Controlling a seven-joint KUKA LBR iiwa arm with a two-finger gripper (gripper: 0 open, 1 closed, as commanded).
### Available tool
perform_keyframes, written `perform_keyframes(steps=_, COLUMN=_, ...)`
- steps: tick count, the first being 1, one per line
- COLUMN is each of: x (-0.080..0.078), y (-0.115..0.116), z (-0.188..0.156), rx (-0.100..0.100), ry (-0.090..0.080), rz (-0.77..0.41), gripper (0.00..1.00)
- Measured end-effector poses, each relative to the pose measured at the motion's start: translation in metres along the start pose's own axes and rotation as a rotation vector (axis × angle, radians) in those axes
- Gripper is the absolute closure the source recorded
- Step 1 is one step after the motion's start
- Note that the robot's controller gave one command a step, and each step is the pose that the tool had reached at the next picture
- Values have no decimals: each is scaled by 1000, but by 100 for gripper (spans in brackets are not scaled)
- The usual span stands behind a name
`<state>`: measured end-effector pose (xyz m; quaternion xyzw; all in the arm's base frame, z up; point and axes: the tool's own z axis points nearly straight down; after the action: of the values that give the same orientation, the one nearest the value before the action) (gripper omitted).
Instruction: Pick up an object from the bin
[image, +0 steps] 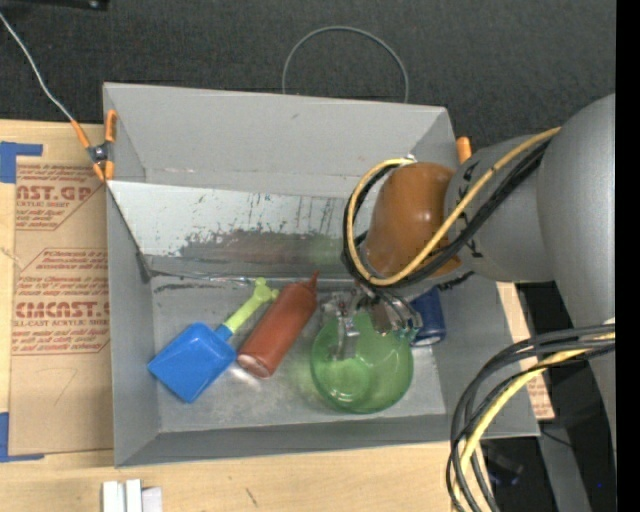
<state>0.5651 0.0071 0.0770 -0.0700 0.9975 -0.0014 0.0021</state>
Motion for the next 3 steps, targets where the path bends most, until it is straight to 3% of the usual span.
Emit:
perform_keyframes(steps=1, x=-9, y=0, z=-88, rx=1, ry=-10, rz=3, gripper=100)
perform_keyframes(steps=2, x=-8, y=36, z=-141, rx=-2, ry=-9, rz=20, gripper=0)
perform_keyframes(steps=3, x=-7, y=34, z=-137, rx=0, ry=-3, rz=22, gripper=0)
